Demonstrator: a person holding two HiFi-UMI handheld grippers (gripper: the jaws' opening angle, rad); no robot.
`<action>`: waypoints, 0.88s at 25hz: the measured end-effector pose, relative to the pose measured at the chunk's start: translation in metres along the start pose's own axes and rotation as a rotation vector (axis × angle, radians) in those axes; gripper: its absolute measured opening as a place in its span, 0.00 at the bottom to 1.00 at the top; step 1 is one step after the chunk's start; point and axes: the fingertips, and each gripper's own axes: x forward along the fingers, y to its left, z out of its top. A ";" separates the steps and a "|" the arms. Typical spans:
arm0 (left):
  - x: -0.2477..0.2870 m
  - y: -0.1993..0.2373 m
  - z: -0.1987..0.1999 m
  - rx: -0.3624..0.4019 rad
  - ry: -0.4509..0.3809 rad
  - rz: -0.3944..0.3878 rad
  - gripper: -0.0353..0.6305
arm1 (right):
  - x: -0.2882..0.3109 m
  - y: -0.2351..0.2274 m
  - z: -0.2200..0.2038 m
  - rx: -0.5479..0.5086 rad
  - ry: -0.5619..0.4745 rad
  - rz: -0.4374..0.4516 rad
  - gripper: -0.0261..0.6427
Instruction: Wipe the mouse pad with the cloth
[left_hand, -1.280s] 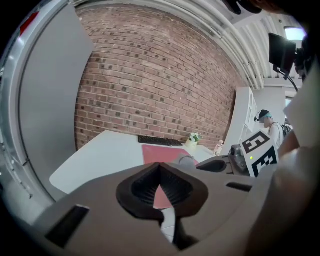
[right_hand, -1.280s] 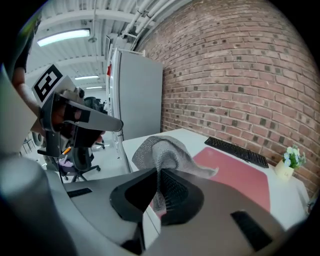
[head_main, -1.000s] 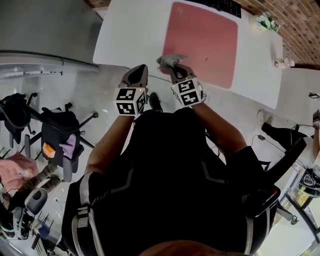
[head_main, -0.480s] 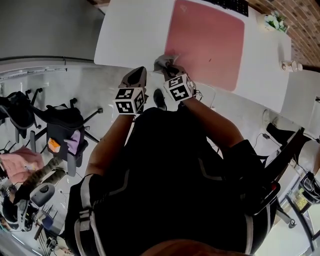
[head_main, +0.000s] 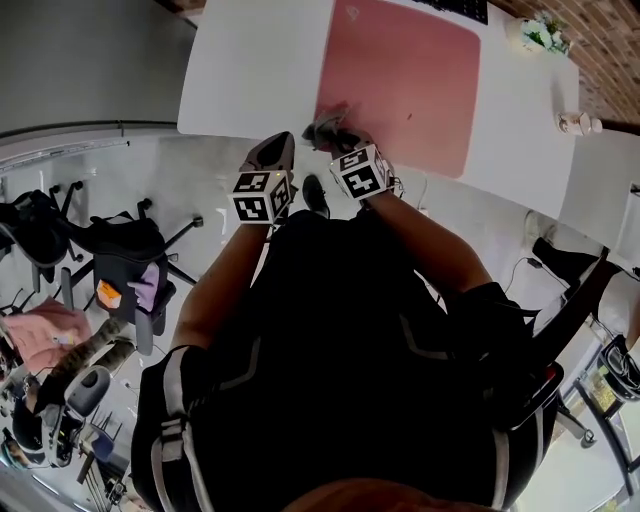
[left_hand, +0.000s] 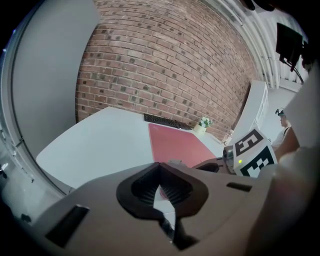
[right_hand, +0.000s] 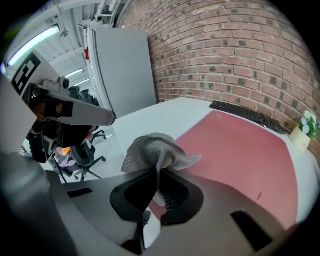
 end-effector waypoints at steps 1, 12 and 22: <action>0.003 -0.002 -0.001 0.007 0.008 -0.006 0.06 | -0.001 -0.001 -0.002 0.005 0.001 -0.003 0.08; 0.032 -0.040 -0.008 0.038 0.064 -0.066 0.06 | -0.025 -0.032 -0.033 0.098 0.015 -0.040 0.08; 0.059 -0.088 -0.007 0.106 0.094 -0.162 0.06 | -0.061 -0.075 -0.068 0.184 0.020 -0.137 0.08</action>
